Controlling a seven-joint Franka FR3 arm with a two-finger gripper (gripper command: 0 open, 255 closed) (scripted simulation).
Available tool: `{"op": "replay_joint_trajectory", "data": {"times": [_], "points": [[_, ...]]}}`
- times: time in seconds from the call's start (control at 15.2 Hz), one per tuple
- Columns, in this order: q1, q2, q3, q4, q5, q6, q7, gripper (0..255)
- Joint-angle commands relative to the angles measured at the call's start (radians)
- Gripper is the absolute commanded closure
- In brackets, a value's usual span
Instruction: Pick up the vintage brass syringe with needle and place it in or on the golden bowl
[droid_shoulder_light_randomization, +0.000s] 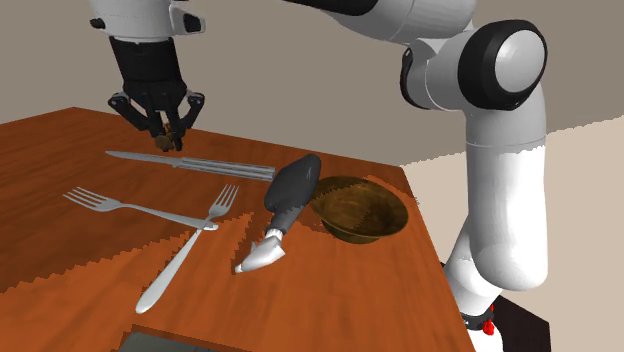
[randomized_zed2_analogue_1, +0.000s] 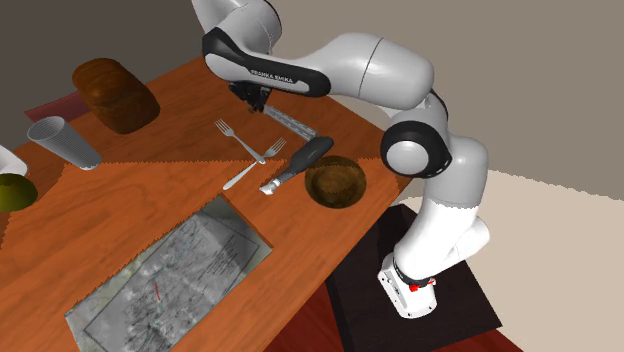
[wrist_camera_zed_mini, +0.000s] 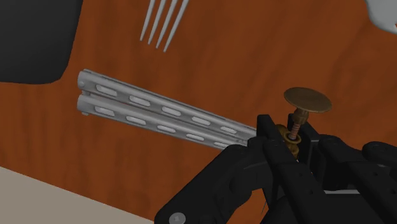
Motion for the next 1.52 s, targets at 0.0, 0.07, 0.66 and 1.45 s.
{"op": "replay_joint_trajectory", "data": {"times": [0.0,0.07,0.66,1.45], "points": [[0.017,0.014,-0.002,0.049,-0.009,-0.035,-0.003,255],[0.026,0.021,-0.003,0.073,-0.014,-0.053,-0.004,255],[-0.004,-0.053,0.017,0.063,0.024,-0.106,-0.015,255],[-0.193,-0.745,-0.067,-0.622,0.462,0.065,-0.221,255]]}}
